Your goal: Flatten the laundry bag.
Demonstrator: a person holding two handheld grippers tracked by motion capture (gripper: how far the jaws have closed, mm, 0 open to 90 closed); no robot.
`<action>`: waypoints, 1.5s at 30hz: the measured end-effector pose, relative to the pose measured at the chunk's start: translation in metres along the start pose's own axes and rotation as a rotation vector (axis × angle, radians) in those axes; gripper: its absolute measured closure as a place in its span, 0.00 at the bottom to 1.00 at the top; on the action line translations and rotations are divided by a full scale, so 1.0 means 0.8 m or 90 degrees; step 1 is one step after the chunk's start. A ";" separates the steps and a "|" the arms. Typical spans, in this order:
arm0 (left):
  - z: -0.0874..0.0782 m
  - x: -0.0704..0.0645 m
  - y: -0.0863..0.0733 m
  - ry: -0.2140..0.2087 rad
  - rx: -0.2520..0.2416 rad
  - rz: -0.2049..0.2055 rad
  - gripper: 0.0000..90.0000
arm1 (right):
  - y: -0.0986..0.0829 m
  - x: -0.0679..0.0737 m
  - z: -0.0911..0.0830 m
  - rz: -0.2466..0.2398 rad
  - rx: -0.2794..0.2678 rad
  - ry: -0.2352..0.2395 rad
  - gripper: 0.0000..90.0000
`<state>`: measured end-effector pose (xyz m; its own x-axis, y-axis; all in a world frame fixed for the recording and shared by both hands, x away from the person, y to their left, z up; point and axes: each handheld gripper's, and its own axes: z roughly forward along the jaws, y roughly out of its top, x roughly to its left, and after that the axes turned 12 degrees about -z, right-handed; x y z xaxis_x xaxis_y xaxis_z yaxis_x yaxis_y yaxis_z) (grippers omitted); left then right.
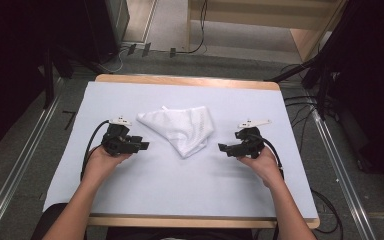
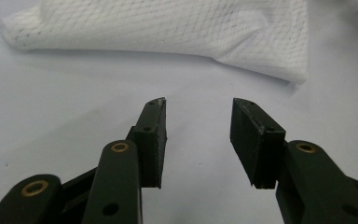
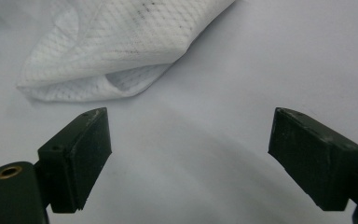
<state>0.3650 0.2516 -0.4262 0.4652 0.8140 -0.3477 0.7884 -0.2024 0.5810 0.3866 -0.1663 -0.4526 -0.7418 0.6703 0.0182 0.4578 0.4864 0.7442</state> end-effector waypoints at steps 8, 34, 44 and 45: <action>-0.001 0.004 0.005 -0.023 -0.008 -0.003 0.66 | -0.005 0.006 -0.009 -0.010 0.000 -0.005 0.21; 0.009 0.011 0.013 -0.047 0.035 -0.034 0.41 | 0.000 0.008 -0.002 -0.004 0.006 0.013 0.42; -0.006 0.019 0.002 -0.021 0.022 -0.039 0.39 | 0.012 0.008 0.003 0.001 0.010 0.012 0.45; -0.007 0.019 0.002 -0.021 0.020 -0.042 0.39 | 0.013 0.009 0.003 -0.001 0.007 0.012 0.46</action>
<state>0.3709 0.2671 -0.4266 0.4249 0.8078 -0.4086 0.8295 -0.1667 0.5331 0.3876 -0.1551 -0.4460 -0.7521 0.6583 0.0298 0.4613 0.4936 0.7373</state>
